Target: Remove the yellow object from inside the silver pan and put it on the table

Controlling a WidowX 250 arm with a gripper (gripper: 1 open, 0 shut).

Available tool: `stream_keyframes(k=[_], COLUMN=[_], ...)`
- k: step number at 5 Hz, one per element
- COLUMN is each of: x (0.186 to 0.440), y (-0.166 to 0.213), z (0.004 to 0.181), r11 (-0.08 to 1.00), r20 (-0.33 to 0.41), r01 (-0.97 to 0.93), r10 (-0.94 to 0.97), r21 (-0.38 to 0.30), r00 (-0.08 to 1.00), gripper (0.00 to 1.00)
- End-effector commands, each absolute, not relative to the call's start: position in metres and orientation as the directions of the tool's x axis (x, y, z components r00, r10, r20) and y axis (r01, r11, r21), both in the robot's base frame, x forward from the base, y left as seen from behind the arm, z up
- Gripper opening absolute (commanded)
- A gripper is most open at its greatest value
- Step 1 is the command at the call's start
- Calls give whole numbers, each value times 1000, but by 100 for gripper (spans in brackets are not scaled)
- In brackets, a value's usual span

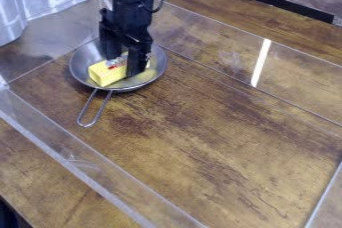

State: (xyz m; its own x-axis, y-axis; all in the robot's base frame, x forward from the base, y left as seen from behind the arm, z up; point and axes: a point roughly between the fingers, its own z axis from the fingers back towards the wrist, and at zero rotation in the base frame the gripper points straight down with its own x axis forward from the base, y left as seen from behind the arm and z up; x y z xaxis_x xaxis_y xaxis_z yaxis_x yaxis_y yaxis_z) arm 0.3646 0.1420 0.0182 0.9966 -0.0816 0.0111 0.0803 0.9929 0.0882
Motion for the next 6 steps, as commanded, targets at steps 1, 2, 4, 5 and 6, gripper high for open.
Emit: stream_keyframes(k=[1, 2, 4, 5, 6], x=[361, 361, 359, 358, 356], y=[144, 145, 146, 147, 147], z=[17, 17, 23, 29, 34], r11=[993, 993, 992, 992, 992], r20=[-13, -16, -21, -24, -27], r01=[90, 87, 87, 87, 87], r10=[-89, -86, -85, -85, -85], r21=[82, 83, 87, 89, 91], r00=[996, 996, 996, 996, 996], gripper=[100, 0, 0, 0, 0])
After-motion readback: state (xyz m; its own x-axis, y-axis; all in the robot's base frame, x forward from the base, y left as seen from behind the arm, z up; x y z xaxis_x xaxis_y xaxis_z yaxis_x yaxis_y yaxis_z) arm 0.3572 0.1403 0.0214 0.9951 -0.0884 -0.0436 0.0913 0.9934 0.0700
